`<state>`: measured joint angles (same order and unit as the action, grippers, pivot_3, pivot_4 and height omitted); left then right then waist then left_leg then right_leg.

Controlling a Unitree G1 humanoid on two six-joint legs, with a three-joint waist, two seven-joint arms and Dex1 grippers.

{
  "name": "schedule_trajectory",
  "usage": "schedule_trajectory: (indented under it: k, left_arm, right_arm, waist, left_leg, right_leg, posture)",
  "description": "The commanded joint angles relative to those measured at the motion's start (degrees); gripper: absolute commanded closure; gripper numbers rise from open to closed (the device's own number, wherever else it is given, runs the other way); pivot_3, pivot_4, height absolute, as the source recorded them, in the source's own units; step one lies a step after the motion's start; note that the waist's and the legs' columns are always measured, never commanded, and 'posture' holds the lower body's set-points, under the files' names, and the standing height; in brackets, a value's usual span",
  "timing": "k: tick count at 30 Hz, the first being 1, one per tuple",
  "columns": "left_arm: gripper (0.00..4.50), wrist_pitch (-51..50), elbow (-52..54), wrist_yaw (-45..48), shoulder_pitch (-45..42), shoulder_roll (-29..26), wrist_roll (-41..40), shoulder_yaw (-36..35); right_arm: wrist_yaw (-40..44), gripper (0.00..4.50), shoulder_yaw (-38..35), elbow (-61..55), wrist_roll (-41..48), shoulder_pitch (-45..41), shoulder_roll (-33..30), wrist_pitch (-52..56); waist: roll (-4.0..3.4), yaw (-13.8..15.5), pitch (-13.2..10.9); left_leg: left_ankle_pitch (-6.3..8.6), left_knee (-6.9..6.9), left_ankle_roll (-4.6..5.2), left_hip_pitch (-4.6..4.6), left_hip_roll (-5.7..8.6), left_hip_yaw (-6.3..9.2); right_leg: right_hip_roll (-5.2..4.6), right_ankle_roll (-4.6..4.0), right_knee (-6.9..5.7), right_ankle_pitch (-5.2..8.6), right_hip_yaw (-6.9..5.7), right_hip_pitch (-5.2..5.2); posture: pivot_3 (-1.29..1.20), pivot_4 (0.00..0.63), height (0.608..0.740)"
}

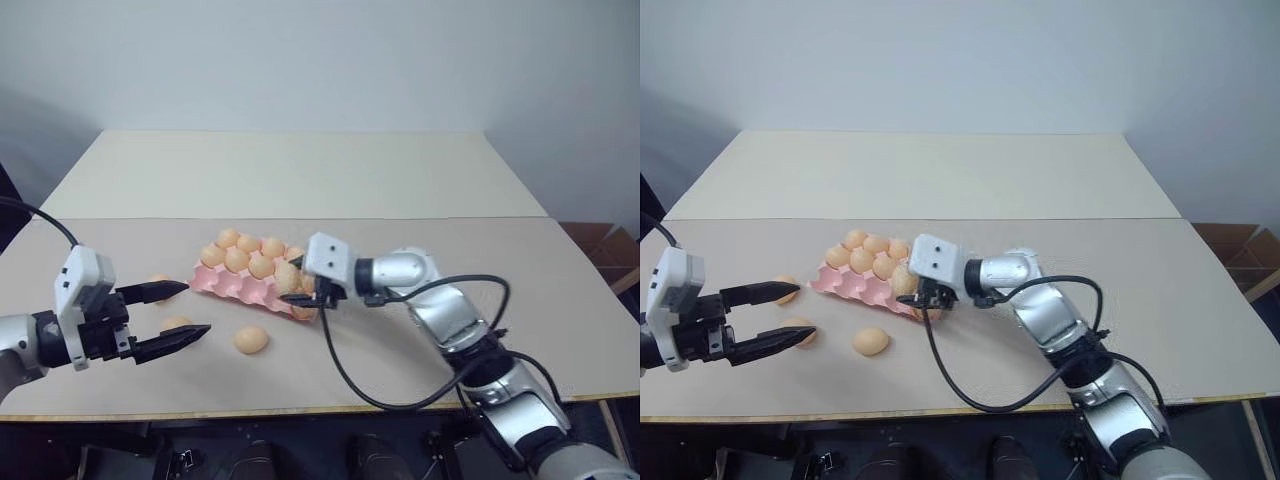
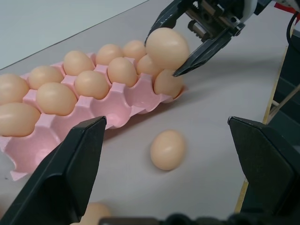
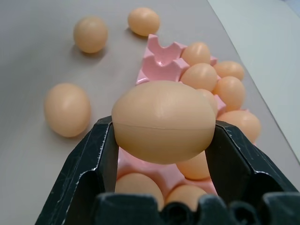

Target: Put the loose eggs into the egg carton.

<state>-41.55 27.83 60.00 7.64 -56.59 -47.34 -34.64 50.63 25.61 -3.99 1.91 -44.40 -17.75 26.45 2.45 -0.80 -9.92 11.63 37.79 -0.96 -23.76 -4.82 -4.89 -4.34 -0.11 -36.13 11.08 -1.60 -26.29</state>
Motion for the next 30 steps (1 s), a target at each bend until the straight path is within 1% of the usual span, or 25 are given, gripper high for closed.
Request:
schedule_trajectory:
  k: [1, 3, 5, 6, 9, 10, 15, 18, 20, 24, 27, 30]
  left_arm:
    - [0.00, 0.14, 2.34, -0.42, 0.64, 0.01, -0.74, -1.75]
    - [0.00, 0.19, 2.80, -0.57, 1.35, 0.21, -0.65, -2.29]
    - [0.00, 0.22, 3.03, -0.51, 2.23, 0.41, -0.78, -2.99]
    - [0.00, 0.18, 3.08, -0.52, 2.57, 0.47, -0.87, -3.25]
    - [0.00, 0.34, 3.06, -0.44, 3.25, 0.58, -0.87, -3.57]
    - [0.00, 0.46, 2.95, -0.37, 3.33, 0.56, -0.80, -3.52]
    - [0.00, 1.15, 1.78, -0.24, 1.94, -0.03, -0.07, -1.80]
    - [0.00, 1.38, 0.23, -0.99, -1.86, -0.05, -0.16, 1.00]
    - [0.00, 1.68, -0.58, -1.02, -3.31, -0.09, 0.68, 2.48]
    - [0.00, 3.05, -2.66, 0.41, -3.81, -0.25, 2.33, 3.19]
    - [0.00, 5.02, -3.50, 1.22, -3.14, -0.27, 4.27, 2.78]
    - [0.00, 4.76, -3.35, 2.39, -1.14, -0.50, 4.27, 0.28]
  right_arm:
    - [-3.51, 1.91, 0.55, 3.56, -2.78, -2.38, 2.53, -0.94]
    - [-3.30, 1.91, 0.74, 4.25, -3.14, -2.49, 2.91, -1.03]
    - [-2.26, 1.22, 1.09, 3.79, -3.01, -2.27, 2.93, -0.72]
    - [-1.76, 1.06, 1.43, 3.79, -3.06, -2.20, 2.92, -0.75]
    - [-2.00, 0.13, 2.39, 4.55, -3.97, -1.99, 3.48, -0.76]
    - [-2.33, 0.06, 2.27, 4.58, -3.95, -1.97, 3.75, -0.55]
    - [-3.05, 0.06, -0.87, 1.24, -2.47, -1.20, 2.83, 1.35]
    - [-1.40, 0.06, -6.88, -3.47, 2.21, 0.86, -0.19, 2.64]
    - [0.25, 0.06, -11.54, -7.29, 6.11, 2.97, -3.15, 3.69]
    - [5.10, 0.06, -20.66, -14.73, 14.35, 7.74, -11.35, 6.25]
    - [9.73, 0.06, -25.98, -17.72, 20.34, 11.90, -17.08, 6.42]
    - [15.72, 0.06, -30.82, -18.53, 24.65, 17.69, -24.30, 5.95]
  waist:
    - [0.00, -0.05, 0.00]
    - [0.00, 0.00, 0.00]
    - [0.00, -0.02, 0.00]
    - [0.00, -0.05, 0.00]
    - [0.00, -0.08, 0.00]
    - [-0.01, -0.09, 0.00]
    - [-0.01, -0.05, 0.00]
    - [-0.01, 0.68, 0.00]
    - [-0.01, 0.80, 0.00]
    - [0.00, 0.89, 0.00]
    - [0.00, 0.72, -0.01]
    - [0.00, 0.65, -0.01]
  left_leg:
    - [0.00, 0.00, 0.00, 0.02, -0.01, 0.00]
    - [0.00, -0.01, 0.00, 0.02, -0.02, 0.02]
    - [0.00, -0.01, 0.00, 0.00, -0.02, 0.02]
    - [0.00, -0.01, 0.00, 0.00, -0.02, 0.02]
    - [0.00, -0.01, 0.00, 0.01, -0.03, 0.02]
    - [0.00, -0.01, 0.00, 0.02, -0.03, 0.02]
    - [0.00, -0.01, -0.01, 0.02, -0.04, 0.03]
    - [0.00, -0.01, -0.01, -0.03, -0.02, 0.06]
    - [0.00, -0.01, -0.01, -0.03, -0.01, 0.02]
    - [0.01, -0.02, -0.01, -0.05, 0.00, 0.01]
    - [0.01, -0.07, -0.01, -0.02, -0.04, 0.02]
    - [0.01, -0.09, -0.01, 0.03, -0.04, 0.03]
  right_leg:
    - [0.01, 0.00, -0.01, 0.00, -0.01, 0.00]
    - [0.02, 0.00, -0.03, 0.00, -0.03, -0.01]
    - [0.01, 0.00, -0.02, 0.00, -0.05, -0.01]
    - [0.01, 0.00, -0.02, 0.00, -0.05, -0.01]
    - [0.02, 0.00, -0.03, 0.00, -0.05, -0.01]
    - [0.03, 0.00, -0.04, 0.00, -0.05, -0.01]
    - [0.03, -0.03, -0.05, 0.02, -0.05, -0.02]
    - [-0.02, 0.00, -0.02, 0.01, -0.14, 0.00]
    - [-0.03, 0.00, 0.05, 0.00, -0.11, 0.03]
    - [-0.03, 0.02, 0.08, 0.01, -0.11, 0.01]
    - [0.03, 0.01, 0.07, 0.03, -0.11, -0.01]
    - [0.03, -0.05, 0.06, 0.06, -0.09, 0.00]
  posture:
    - [0.00, 0.150, 0.740]
    - [0.00, 0.150, 0.740]
    - [0.00, 0.150, 0.740]
    - [0.00, 0.150, 0.740]
    - [0.00, 0.150, 0.740]
    - [0.00, 0.150, 0.740]
    - [0.00, 0.150, 0.740]
    - [0.00, 0.150, 0.740]
    - [0.00, 0.150, 0.740]
    - [0.00, 0.150, 0.740]
    - [0.00, 0.150, 0.740]
    - [0.00, 0.150, 0.740]
